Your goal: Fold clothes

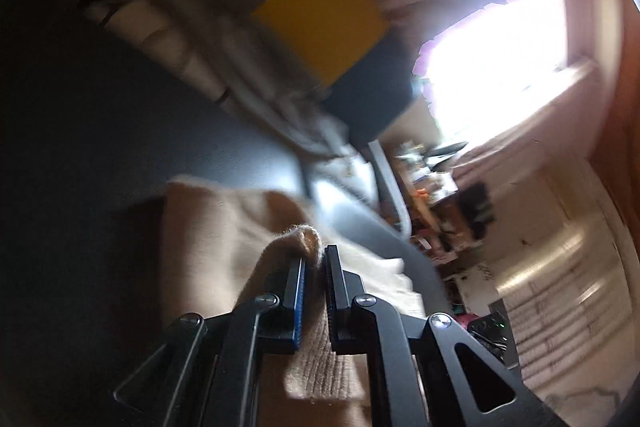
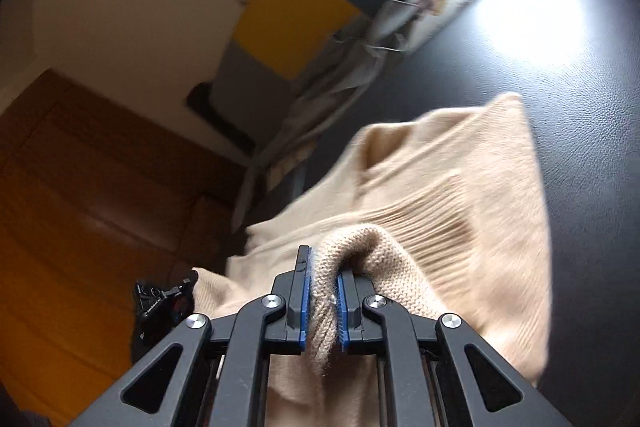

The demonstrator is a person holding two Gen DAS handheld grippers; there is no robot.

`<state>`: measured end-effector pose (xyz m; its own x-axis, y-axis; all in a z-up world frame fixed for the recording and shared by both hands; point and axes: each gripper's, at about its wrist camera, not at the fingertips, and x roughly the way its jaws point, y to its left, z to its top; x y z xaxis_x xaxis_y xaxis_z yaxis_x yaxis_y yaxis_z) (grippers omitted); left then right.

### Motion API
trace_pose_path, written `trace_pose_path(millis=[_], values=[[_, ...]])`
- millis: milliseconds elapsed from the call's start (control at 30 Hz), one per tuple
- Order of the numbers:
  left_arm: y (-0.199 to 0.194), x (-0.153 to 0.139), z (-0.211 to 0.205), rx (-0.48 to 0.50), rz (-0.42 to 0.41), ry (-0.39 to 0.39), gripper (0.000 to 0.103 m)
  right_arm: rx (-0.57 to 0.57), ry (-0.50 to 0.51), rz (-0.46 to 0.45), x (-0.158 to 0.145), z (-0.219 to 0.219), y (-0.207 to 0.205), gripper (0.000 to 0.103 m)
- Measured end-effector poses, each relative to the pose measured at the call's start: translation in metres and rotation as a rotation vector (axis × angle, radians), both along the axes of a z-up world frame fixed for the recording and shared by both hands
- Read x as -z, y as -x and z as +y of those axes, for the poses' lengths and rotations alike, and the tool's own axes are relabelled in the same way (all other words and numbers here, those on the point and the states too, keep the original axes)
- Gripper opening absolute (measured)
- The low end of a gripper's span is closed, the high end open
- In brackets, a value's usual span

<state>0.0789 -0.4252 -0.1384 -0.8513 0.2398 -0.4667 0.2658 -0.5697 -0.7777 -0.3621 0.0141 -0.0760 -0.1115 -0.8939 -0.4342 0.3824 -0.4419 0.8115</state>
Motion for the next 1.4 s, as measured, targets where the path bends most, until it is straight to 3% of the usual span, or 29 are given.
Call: trace_pose_path(millis=[133, 333, 500, 600, 733, 800, 867, 1033, 1167, 1400], values=[[-0.008, 0.029, 0.007, 0.015, -0.047, -0.006, 0.007, -0.003, -0.03, -0.033, 0.019, 0.004, -0.004, 0.008], [-0.074, 0.031, 0.036, 0.011, -0.073, 0.016, 0.006, -0.03, -0.01, -0.025, 0.026, 0.036, -0.052, 0.007], [-0.138, 0.026, 0.077, 0.023, -0.117, 0.067, 0.006, -0.019, -0.01, -0.073, 0.026, 0.077, -0.104, 0.007], [-0.163, 0.027, 0.081, 0.004, -0.118, 0.05, 0.007, -0.026, -0.001, -0.1, 0.024, 0.094, -0.131, 0.008], [-0.177, 0.015, 0.077, -0.022, -0.099, 0.028, 0.008, -0.053, 0.028, -0.124, 0.02, 0.103, -0.15, 0.019], [-0.185, 0.007, 0.077, -0.034, -0.082, 0.019, 0.016, -0.058, 0.041, -0.11, 0.011, 0.109, -0.156, 0.037], [-0.193, -0.001, 0.076, -0.046, -0.066, 0.01, 0.019, -0.078, 0.054, -0.074, -0.001, 0.115, -0.165, 0.065], [-0.23, -0.004, 0.087, -0.05, -0.073, 0.003, 0.023, -0.143, 0.067, -0.043, -0.011, 0.122, -0.186, 0.067], [-0.253, 0.002, 0.102, -0.027, -0.11, 0.002, 0.024, -0.17, 0.021, -0.031, -0.006, 0.12, -0.192, 0.067], [-0.255, 0.001, 0.114, 0.012, -0.092, 0.019, 0.027, -0.158, -0.039, -0.011, -0.003, 0.112, -0.189, 0.067]])
